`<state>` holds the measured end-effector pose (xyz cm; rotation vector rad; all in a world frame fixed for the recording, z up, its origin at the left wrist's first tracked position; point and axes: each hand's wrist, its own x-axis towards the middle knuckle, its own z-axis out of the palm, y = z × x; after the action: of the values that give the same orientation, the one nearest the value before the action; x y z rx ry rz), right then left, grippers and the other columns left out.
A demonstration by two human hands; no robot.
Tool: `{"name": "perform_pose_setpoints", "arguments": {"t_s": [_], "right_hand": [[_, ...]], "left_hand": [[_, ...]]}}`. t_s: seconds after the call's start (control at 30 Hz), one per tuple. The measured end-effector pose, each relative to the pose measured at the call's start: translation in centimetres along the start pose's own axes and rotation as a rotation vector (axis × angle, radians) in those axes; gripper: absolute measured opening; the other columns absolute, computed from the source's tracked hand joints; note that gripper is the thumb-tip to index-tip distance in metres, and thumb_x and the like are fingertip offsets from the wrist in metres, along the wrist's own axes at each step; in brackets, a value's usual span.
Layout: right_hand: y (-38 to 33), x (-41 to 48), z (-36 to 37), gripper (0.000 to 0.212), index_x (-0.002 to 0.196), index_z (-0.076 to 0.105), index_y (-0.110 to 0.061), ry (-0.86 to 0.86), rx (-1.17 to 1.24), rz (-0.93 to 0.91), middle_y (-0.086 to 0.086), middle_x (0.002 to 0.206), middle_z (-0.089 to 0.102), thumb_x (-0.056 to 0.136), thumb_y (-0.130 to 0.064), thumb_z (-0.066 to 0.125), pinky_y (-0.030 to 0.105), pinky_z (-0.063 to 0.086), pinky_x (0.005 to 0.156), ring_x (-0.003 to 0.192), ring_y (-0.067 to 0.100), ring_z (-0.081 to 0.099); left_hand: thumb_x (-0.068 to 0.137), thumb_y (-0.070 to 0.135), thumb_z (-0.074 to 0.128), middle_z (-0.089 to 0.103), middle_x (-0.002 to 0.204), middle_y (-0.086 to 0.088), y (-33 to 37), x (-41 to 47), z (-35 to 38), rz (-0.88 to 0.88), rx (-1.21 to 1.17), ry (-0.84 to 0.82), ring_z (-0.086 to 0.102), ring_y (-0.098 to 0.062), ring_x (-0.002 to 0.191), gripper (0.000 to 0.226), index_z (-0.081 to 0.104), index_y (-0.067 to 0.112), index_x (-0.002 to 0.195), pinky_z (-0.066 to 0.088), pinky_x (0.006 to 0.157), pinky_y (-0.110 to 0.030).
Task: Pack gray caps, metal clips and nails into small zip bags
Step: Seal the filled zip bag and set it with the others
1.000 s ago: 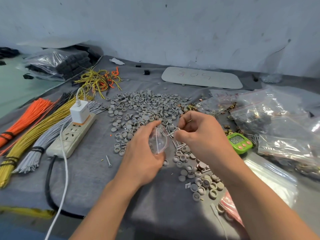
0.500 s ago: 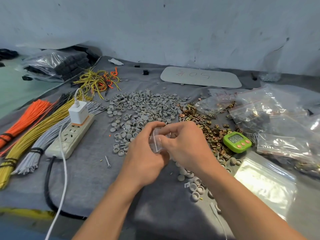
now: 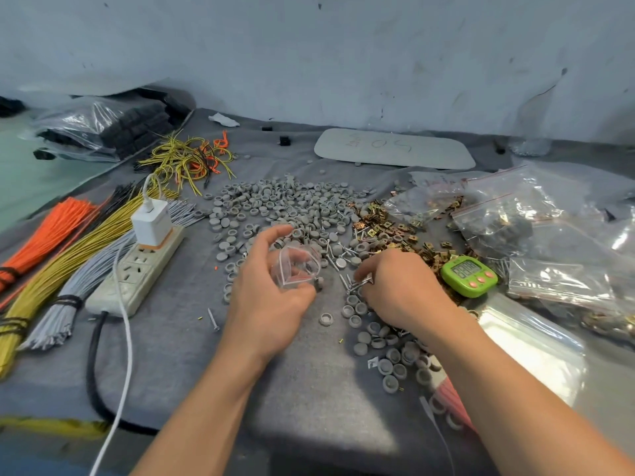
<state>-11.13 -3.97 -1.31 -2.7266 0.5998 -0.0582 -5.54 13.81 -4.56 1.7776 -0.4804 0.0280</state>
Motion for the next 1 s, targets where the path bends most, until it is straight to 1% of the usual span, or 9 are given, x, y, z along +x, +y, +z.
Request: {"name": "perform_pose_setpoints", "arguments": {"t_s": [0.07, 0.2, 0.33, 0.43, 0.57, 0.7, 0.77, 0.83, 1.0], "right_hand": [[-0.4, 0.0, 0.4, 0.024, 0.095, 0.075, -0.032, -0.010, -0.037, -0.010, -0.002, 0.101, 0.074, 0.087, -0.011, 0.064, 0.041, 0.052, 0.099, 0.093, 0.023, 0.067], [-0.6, -0.1, 0.2, 0.018, 0.080, 0.069, -0.029, 0.032, -0.083, -0.019, -0.005, 0.084, 0.070, 0.085, -0.012, 0.066, 0.041, 0.045, 0.102, 0.082, 0.021, 0.060], [-0.2, -0.2, -0.1, 0.016, 0.082, 0.069, -0.032, 0.058, -0.004, 0.002, -0.004, 0.093, 0.073, 0.085, -0.017, 0.067, 0.035, 0.051, 0.086, 0.091, 0.024, 0.067], [0.0, -0.2, -0.3, 0.020, 0.083, 0.073, -0.033, 0.033, 0.012, 0.035, -0.005, 0.092, 0.073, 0.082, -0.014, 0.068, 0.032, 0.053, 0.072, 0.086, 0.022, 0.068], [0.4, 0.0, -0.8, 0.014, 0.077, 0.078, -0.036, 0.072, 0.048, 0.040, -0.008, 0.081, 0.074, 0.079, -0.022, 0.076, 0.031, 0.055, 0.071, 0.080, 0.021, 0.070], [0.4, -0.1, -1.0, 0.012, 0.082, 0.080, -0.033, 0.144, 0.313, -0.013, -0.014, 0.067, 0.071, 0.089, -0.024, 0.075, 0.024, 0.060, 0.066, 0.064, 0.008, 0.070], [0.0, -0.5, -1.5, 0.012, 0.082, 0.081, -0.031, 0.212, 0.511, -0.054, -0.018, 0.069, 0.073, 0.089, -0.023, 0.077, 0.009, 0.050, 0.055, 0.063, -0.001, 0.068], [-0.5, -1.1, -2.2, 0.011, 0.080, 0.082, -0.031, 0.239, 0.647, -0.118, -0.018, 0.069, 0.074, 0.084, -0.022, 0.079, 0.008, 0.047, 0.055, 0.064, -0.002, 0.068], [-2.4, -2.8, -2.3, 0.016, 0.075, 0.083, -0.034, 0.207, 0.500, -0.339, -0.028, 0.055, 0.063, 0.078, -0.018, 0.085, 0.008, 0.040, 0.049, 0.050, -0.005, 0.058]], "left_hand": [[0.063, 0.013, 0.068, 0.072, 0.105, 0.018, 0.1, 0.0, 0.1, 0.020, -0.009, 0.003, 0.071, -0.005, 0.081, 0.079, 0.047, 0.055, 0.127, 0.056, 0.069, -0.036], [0.065, 0.011, 0.065, 0.068, 0.103, 0.014, 0.2, 0.0, 0.2, 0.027, -0.018, 0.004, 0.068, -0.009, 0.084, 0.079, 0.046, 0.055, 0.128, 0.060, 0.079, -0.045], [0.066, 0.012, 0.063, 0.067, 0.102, 0.018, 0.4, -0.1, 0.1, 0.019, 0.019, -0.014, 0.067, -0.006, 0.083, 0.078, 0.045, 0.058, 0.126, 0.060, 0.079, -0.048], [0.067, 0.012, 0.062, 0.066, 0.103, 0.019, 0.3, 0.0, 0.0, 0.016, 0.028, -0.027, 0.067, -0.008, 0.081, 0.080, 0.044, 0.060, 0.127, 0.060, 0.074, -0.049], [0.069, 0.005, 0.064, 0.065, 0.103, 0.020, 0.1, 0.0, 0.1, 0.022, 0.041, -0.053, 0.067, -0.006, 0.079, 0.086, 0.041, 0.061, 0.131, 0.054, 0.068, -0.035], [0.071, -0.002, 0.070, 0.069, 0.102, 0.014, 0.0, 0.1, 0.2, 0.033, 0.109, -0.045, 0.068, -0.006, 0.082, 0.094, 0.039, 0.059, 0.135, 0.052, 0.072, -0.030], [0.071, -0.003, 0.071, 0.070, 0.102, 0.012, 0.0, 0.1, 0.3, 0.034, 0.115, -0.049, 0.069, -0.005, 0.082, 0.095, 0.039, 0.058, 0.137, 0.054, 0.074, -0.031], [0.070, -0.001, 0.070, 0.070, 0.103, 0.010, 0.0, 0.0, 0.4, 0.035, 0.096, -0.059, 0.069, -0.007, 0.082, 0.094, 0.040, 0.057, 0.138, 0.055, 0.075, -0.033], [0.071, 0.001, 0.078, 0.070, 0.100, 0.013, 0.1, 0.1, 0.7, 0.063, 0.102, -0.085, 0.070, -0.007, 0.082, 0.096, 0.039, 0.052, 0.142, 0.053, 0.071, -0.027]]}}
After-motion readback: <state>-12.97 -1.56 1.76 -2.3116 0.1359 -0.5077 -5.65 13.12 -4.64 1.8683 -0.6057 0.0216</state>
